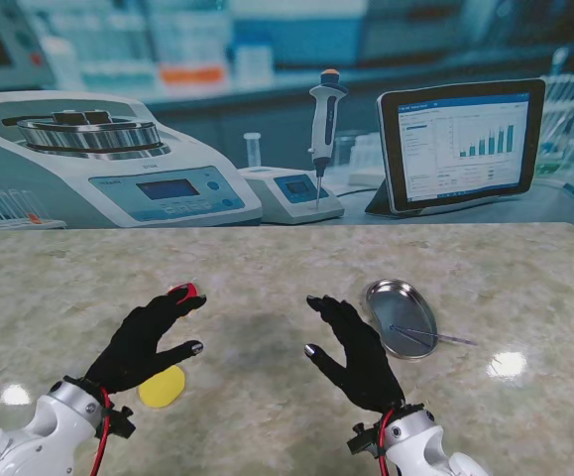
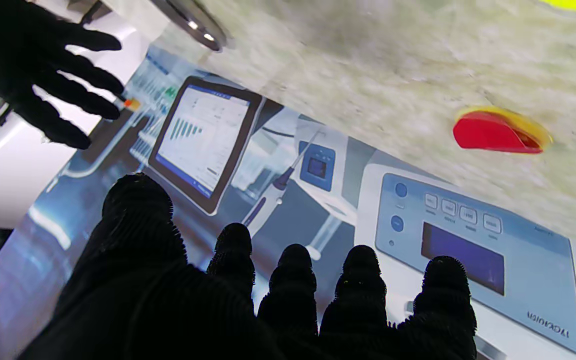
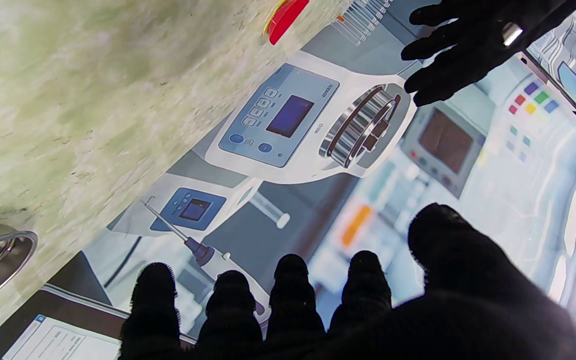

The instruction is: Line a culture dish with filter paper and press it flat with a glass rod

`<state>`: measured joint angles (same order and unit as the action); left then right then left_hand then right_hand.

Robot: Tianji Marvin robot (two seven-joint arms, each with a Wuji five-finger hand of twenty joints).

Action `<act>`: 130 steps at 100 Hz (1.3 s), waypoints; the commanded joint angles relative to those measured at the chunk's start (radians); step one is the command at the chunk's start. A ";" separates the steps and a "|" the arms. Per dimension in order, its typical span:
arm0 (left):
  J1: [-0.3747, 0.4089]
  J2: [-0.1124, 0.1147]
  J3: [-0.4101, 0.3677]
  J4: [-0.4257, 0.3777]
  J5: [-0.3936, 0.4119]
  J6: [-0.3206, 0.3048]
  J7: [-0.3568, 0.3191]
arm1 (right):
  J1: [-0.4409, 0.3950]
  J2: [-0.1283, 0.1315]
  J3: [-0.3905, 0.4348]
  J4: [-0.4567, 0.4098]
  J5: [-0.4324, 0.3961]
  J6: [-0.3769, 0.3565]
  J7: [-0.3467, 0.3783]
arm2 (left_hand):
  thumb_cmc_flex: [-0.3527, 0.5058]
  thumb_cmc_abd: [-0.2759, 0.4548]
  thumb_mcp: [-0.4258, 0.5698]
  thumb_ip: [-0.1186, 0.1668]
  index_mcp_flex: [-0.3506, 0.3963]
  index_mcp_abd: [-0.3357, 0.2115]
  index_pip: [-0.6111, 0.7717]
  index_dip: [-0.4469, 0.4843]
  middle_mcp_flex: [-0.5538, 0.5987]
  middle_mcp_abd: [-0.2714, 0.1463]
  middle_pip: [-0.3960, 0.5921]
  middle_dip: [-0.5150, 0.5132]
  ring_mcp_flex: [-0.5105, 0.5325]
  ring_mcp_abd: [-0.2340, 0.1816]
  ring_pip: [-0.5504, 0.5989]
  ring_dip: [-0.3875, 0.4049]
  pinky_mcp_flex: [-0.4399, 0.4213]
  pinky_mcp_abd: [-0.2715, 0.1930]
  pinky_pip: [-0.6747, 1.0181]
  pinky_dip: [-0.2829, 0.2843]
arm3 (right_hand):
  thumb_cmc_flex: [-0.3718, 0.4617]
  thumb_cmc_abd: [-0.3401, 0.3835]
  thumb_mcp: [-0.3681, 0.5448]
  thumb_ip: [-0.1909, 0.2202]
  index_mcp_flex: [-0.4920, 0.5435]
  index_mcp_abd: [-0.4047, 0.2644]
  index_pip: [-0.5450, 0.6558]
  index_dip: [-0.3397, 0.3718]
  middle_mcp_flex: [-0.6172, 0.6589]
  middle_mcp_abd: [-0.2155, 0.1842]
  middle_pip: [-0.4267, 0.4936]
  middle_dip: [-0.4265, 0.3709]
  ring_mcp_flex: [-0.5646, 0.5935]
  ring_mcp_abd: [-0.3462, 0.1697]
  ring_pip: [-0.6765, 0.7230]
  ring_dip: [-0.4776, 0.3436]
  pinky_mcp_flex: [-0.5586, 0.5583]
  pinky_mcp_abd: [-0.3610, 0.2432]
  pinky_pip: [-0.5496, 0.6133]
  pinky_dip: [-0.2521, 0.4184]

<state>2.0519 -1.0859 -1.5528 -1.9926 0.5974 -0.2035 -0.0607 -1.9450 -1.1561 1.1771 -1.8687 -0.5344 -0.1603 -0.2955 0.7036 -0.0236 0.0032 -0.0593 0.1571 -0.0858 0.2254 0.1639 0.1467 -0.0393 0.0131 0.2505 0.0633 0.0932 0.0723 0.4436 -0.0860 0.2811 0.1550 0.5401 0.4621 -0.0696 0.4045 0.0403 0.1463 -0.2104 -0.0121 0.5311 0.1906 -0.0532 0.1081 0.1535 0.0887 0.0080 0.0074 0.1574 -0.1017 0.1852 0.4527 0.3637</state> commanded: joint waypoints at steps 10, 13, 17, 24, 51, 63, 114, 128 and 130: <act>0.063 -0.014 0.015 -0.020 -0.013 -0.016 0.030 | -0.003 0.004 -0.004 -0.012 -0.012 0.014 0.017 | 0.016 0.037 -0.022 0.032 -0.003 -0.028 0.009 0.005 -0.029 -0.006 -0.002 0.035 -0.031 0.007 -0.008 0.014 -0.016 0.007 -0.039 -0.002 | 0.057 -0.012 0.022 0.045 -0.009 -0.036 0.001 0.016 -0.016 -0.040 0.012 -0.005 -0.001 -0.044 0.015 0.012 -0.010 -0.033 0.007 -0.016; 0.071 -0.016 0.016 -0.021 -0.023 -0.019 0.036 | -0.003 0.005 -0.004 -0.013 -0.014 0.016 0.020 | 0.018 0.037 -0.022 0.033 -0.001 -0.029 0.000 0.000 -0.028 -0.008 -0.005 0.027 -0.034 0.007 -0.010 0.013 -0.014 0.005 -0.044 -0.006 | 0.059 -0.014 0.022 0.049 -0.009 -0.036 0.001 0.017 -0.016 -0.041 0.012 -0.005 -0.001 -0.045 0.015 0.012 -0.010 -0.033 0.008 -0.015; 0.081 -0.018 0.018 -0.023 -0.033 -0.022 0.045 | -0.001 0.007 -0.004 -0.013 -0.017 0.017 0.025 | 0.016 0.039 -0.023 0.033 0.000 -0.030 -0.007 -0.004 -0.027 -0.009 -0.007 0.021 -0.034 0.006 -0.011 0.012 -0.013 0.005 -0.048 -0.010 | 0.057 -0.016 0.020 0.052 -0.009 -0.035 0.002 0.019 -0.015 -0.040 0.013 -0.005 -0.001 -0.044 0.015 0.012 -0.010 -0.033 0.008 -0.015; 0.099 -0.023 0.023 -0.025 -0.039 -0.025 0.069 | 0.002 0.009 -0.005 -0.013 -0.024 0.019 0.033 | 0.018 0.039 -0.022 0.033 0.000 -0.029 -0.009 -0.005 -0.028 -0.010 -0.007 0.019 -0.034 0.005 -0.012 0.011 -0.013 0.004 -0.050 -0.011 | 0.045 -0.022 0.012 0.053 -0.009 -0.032 0.003 0.021 -0.015 -0.038 0.014 -0.005 -0.001 -0.042 0.016 0.012 -0.009 -0.031 0.010 -0.015; 0.128 -0.035 0.047 -0.019 -0.028 -0.030 0.144 | 0.018 0.019 -0.012 -0.020 -0.064 0.033 0.063 | 0.026 0.038 -0.021 0.035 0.003 -0.039 0.018 0.009 -0.028 -0.014 -0.001 0.018 -0.033 0.004 -0.015 0.000 -0.009 0.004 -0.062 -0.029 | 0.016 -0.029 -0.011 0.016 -0.017 -0.025 0.026 0.092 -0.012 -0.035 0.057 0.010 0.007 -0.037 0.047 0.012 -0.009 -0.028 0.023 -0.016; 0.130 -0.036 0.054 -0.013 0.003 -0.030 0.170 | 0.013 0.026 0.007 -0.035 -0.097 0.051 0.081 | 0.030 0.036 -0.021 0.035 0.007 -0.057 0.062 0.032 -0.026 -0.018 -0.002 0.018 -0.032 0.002 -0.015 -0.006 -0.008 0.005 -0.066 -0.040 | 0.018 -0.034 -0.008 0.012 -0.025 -0.021 0.080 0.169 -0.002 -0.029 0.117 0.028 0.013 -0.037 0.067 0.014 -0.009 -0.025 0.041 -0.020; 0.089 -0.025 0.081 0.013 0.029 -0.044 0.137 | -0.087 0.054 0.219 -0.144 -0.284 0.163 0.212 | 0.036 0.027 -0.021 0.036 0.000 -0.061 0.077 0.038 -0.027 -0.023 -0.005 0.019 -0.033 0.002 -0.019 -0.013 -0.008 0.004 -0.071 -0.055 | 0.048 -0.093 0.173 0.086 -0.049 -0.025 0.227 0.145 0.001 -0.024 0.231 0.054 0.032 -0.033 0.162 0.024 -0.005 -0.023 0.164 -0.071; 0.077 -0.022 0.091 0.017 0.025 -0.046 0.120 | -0.115 0.062 0.275 -0.163 -0.337 0.181 0.259 | 0.036 0.025 -0.021 0.035 -0.003 -0.058 0.068 0.034 -0.028 -0.022 -0.006 0.015 -0.033 0.000 -0.020 -0.017 -0.007 0.004 -0.073 -0.060 | 0.020 -0.110 0.239 0.065 -0.052 -0.022 0.248 0.138 0.000 -0.021 0.244 0.057 0.034 -0.028 0.185 0.032 -0.004 -0.023 0.199 -0.078; 0.076 -0.022 0.091 0.016 0.025 -0.046 0.120 | -0.118 0.063 0.282 -0.165 -0.346 0.183 0.267 | 0.037 0.025 -0.021 0.036 -0.003 -0.057 0.067 0.033 -0.027 -0.021 -0.006 0.014 -0.033 0.001 -0.020 -0.018 -0.007 0.004 -0.073 -0.061 | 0.018 -0.111 0.241 0.063 -0.053 -0.021 0.249 0.137 0.000 -0.019 0.245 0.057 0.034 -0.027 0.187 0.033 -0.004 -0.023 0.202 -0.078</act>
<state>2.1270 -1.1090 -1.4647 -1.9765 0.6216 -0.2458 0.0662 -2.0469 -1.1032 1.4469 -2.0272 -0.8689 0.0119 -0.0387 0.7163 -0.0227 0.0026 -0.0592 0.1669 -0.1092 0.2970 0.1974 0.1466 -0.0376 0.0131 0.2506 0.0630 0.0959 0.0722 0.4367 -0.0860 0.2839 0.1450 0.5148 0.5001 -0.1560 0.6129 0.1006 0.1248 -0.2109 0.2216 0.6833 0.1947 -0.0532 0.3394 0.2048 0.1100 0.0069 0.1539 0.1805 -0.0976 0.1847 0.6287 0.3021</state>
